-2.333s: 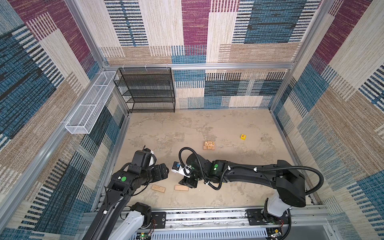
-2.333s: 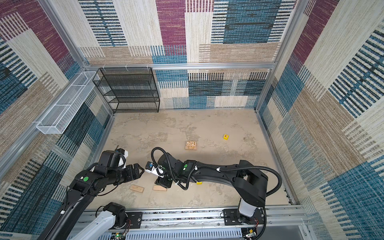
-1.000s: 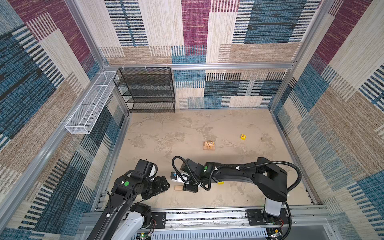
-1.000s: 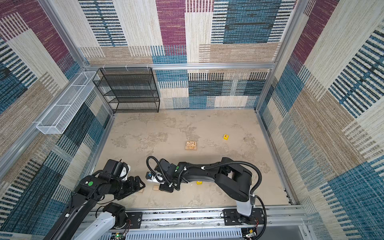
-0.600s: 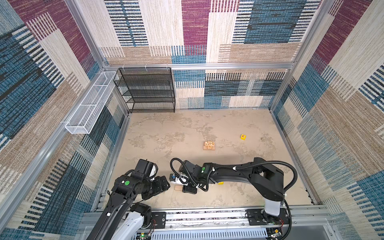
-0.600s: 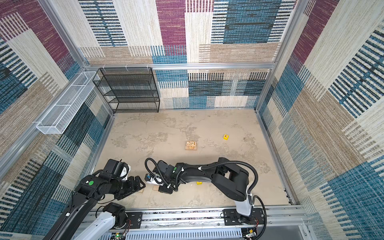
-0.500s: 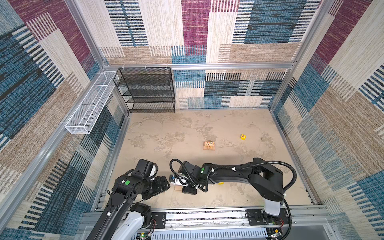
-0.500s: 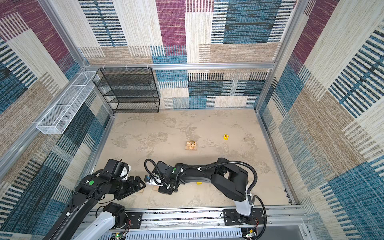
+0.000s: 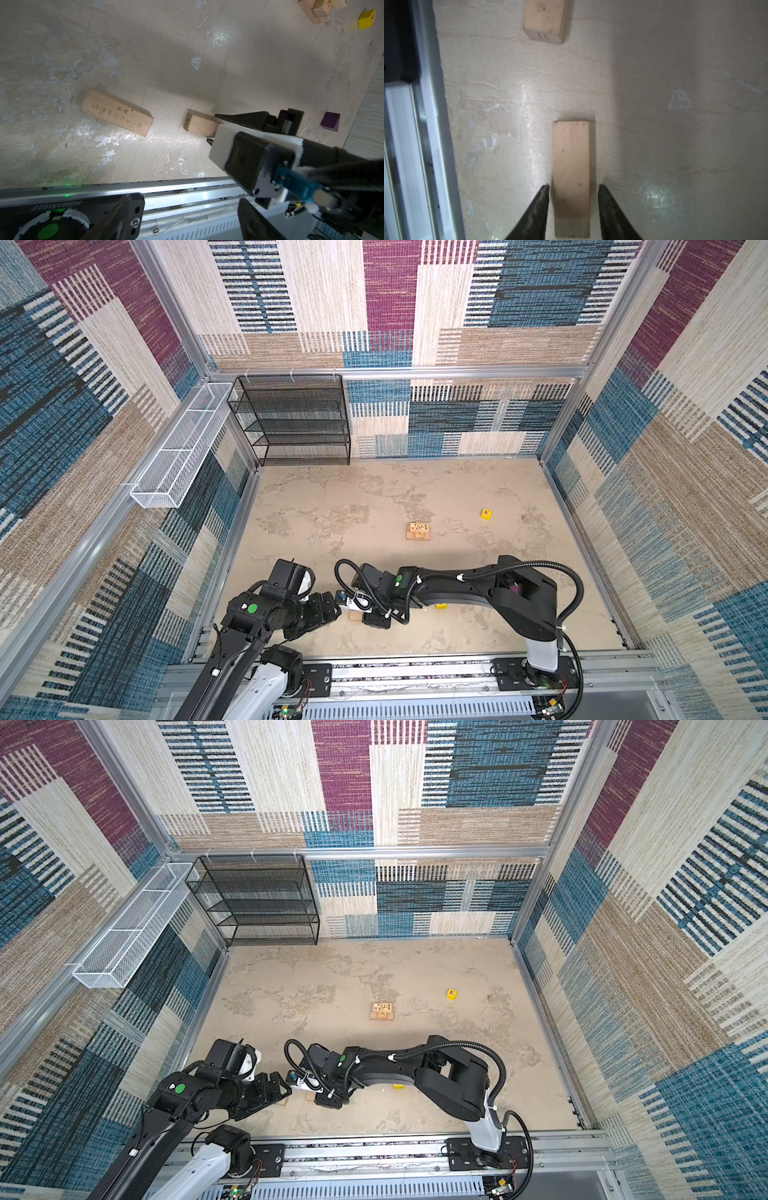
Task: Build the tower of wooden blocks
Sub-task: 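Lower the open right gripper around the plain bar nearest the robot, then close the right gripper on the plain bar and lift it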
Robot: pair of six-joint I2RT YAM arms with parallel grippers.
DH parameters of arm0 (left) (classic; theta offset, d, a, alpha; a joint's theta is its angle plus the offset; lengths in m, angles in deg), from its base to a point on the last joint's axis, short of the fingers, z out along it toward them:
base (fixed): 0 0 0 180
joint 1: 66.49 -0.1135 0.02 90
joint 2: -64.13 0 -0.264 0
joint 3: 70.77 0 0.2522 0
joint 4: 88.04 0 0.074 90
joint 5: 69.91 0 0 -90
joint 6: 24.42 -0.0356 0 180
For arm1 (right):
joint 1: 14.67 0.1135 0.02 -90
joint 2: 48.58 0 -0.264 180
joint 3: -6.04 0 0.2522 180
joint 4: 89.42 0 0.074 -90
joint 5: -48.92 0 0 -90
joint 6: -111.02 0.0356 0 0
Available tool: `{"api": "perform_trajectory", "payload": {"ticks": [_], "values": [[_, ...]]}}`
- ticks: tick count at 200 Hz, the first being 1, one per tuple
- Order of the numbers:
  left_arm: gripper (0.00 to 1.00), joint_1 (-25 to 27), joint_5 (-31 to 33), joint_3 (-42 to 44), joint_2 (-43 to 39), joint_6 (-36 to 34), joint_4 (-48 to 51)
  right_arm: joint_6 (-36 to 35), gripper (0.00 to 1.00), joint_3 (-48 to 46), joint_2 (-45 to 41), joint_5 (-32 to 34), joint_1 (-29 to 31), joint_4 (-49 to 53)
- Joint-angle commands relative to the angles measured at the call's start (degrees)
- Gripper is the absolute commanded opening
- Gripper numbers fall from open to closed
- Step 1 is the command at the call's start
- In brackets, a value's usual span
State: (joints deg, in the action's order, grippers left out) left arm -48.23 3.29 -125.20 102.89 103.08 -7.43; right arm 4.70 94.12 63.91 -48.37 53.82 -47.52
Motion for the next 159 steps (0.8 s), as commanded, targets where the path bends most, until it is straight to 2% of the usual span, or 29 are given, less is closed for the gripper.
{"api": "perform_trajectory", "payload": {"ticks": [1,24,59,83,98,122,159], "values": [[0.86,0.01,-0.49,0.03,-0.1,0.21,-0.23,0.32,0.41,1.03,0.67,0.55,0.22,0.58],[0.86,-0.02,-0.52,0.05,-0.17,0.11,-0.29,0.57,0.4,1.17,0.98,1.02,0.52,0.6],[0.86,0.02,-0.04,0.05,-0.13,0.47,-0.27,0.85,0.32,0.09,0.61,1.66,0.86,1.02],[0.86,0.02,-0.05,0.05,0.22,0.45,-0.32,1.02,0.3,-1.17,-0.46,2.27,0.9,0.62],[0.87,-0.01,-0.55,0.06,0.6,0.14,-0.4,1.37,0.31,-1.55,-0.6,2.26,0.88,0.33],[0.87,-0.08,-1.02,0.0,1.49,-0.18,-0.54,2.12,0.4,-1.32,0.03,2.85,0.94,-0.15],[0.87,-0.07,-0.69,0.15,1.25,0.07,-0.58,1.47,0.39,-0.02,0.32,2.12,0.98,-0.39]]}}
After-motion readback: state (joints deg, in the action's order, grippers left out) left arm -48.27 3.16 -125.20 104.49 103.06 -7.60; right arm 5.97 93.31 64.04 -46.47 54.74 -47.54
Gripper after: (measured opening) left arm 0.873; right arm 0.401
